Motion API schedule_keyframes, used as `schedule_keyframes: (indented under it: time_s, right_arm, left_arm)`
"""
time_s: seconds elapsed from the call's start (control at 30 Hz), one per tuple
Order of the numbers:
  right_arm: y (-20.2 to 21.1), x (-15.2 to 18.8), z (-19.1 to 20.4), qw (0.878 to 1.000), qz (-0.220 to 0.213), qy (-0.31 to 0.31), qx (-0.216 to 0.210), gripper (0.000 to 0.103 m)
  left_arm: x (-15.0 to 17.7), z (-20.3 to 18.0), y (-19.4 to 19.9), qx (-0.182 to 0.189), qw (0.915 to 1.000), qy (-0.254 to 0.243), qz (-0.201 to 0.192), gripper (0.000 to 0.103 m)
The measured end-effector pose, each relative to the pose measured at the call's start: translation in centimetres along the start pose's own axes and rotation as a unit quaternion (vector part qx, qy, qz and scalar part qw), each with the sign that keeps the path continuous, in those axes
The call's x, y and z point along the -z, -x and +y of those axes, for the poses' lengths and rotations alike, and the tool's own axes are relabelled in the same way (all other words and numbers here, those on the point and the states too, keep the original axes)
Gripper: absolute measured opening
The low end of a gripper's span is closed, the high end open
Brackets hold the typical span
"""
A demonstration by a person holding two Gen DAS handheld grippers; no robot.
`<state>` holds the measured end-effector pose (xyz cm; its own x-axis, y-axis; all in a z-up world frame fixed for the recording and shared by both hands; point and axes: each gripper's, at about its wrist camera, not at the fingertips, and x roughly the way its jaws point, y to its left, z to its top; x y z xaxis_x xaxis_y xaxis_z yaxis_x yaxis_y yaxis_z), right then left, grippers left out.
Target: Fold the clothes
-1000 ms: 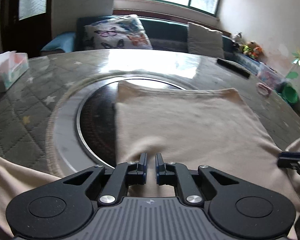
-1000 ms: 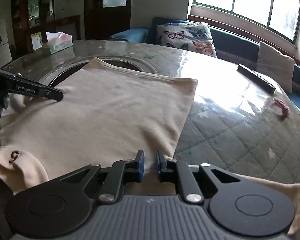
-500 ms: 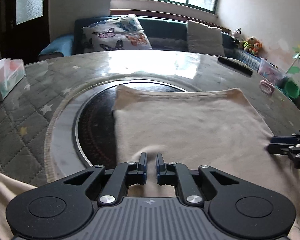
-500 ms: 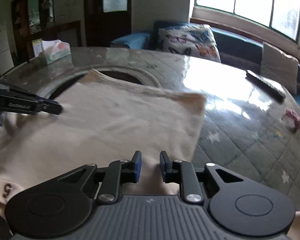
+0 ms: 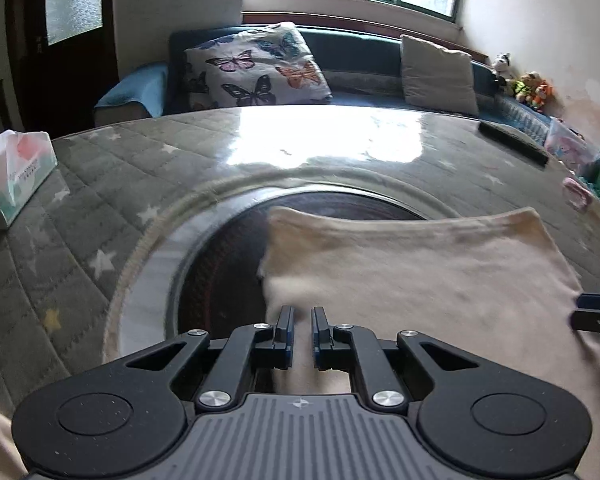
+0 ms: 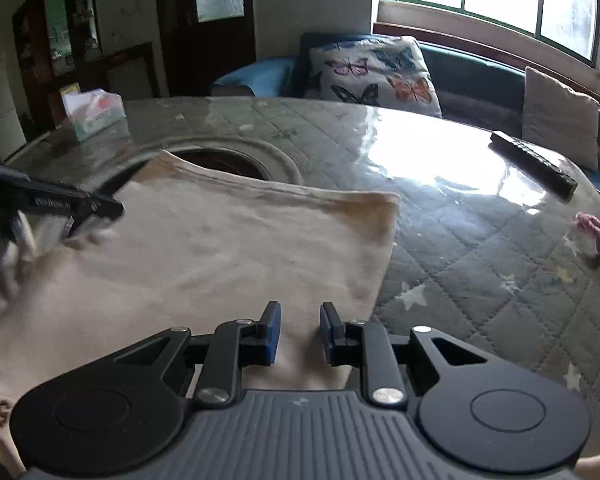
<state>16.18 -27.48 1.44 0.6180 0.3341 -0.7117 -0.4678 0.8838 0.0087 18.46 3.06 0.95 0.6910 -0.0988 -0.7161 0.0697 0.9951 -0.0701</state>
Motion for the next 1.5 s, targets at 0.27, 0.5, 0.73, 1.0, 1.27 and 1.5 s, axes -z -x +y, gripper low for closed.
schedule_keyframes:
  time_s: [0.27, 0.5, 0.73, 1.0, 1.27, 1.5]
  right_arm:
    - [-1.3, -2.1, -1.8, 1.0, -0.006, -0.017, 0.015, 0.02]
    - [-3.6, -4.2, -3.9, 0.998, -0.022, -0.048, 0.034, 0.022]
    - [-5.8, -5.4, -4.7, 0.998, -0.012, -0.043, 0.033, 0.006]
    - [-7.0, -6.4, -5.1, 0.998, -0.015, -0.039, 0.047, 0.009]
    - [-1.6, -5.9, -4.0, 0.999, -0.021, -0.013, 0.03, 0.01]
    - [3.3, -2.6, -0.4, 0.999, -0.014, 0.038, -0.002, 0.017]
  left_arm:
    - [-2.5, 0.1, -1.6, 0.002, 0.9998, 0.009, -0.019, 0.032]
    - [-3.2, 1.3, -3.6, 0.004, 0.9995, 0.03, -0.013, 0.025]
    - [-3.2, 1.6, -3.7, -0.009, 0.9993, 0.013, -0.035, 0.006]
    - [-3.8, 2.1, -4.2, -0.018, 0.9991, 0.025, -0.03, 0.01]
    - [-3.0, 0.3, -0.1, -0.008, 0.9989, 0.012, -0.045, 0.021]
    - [0.5, -3.8, 5.4, 0.031, 0.9973, -0.038, -0.053, 0.041]
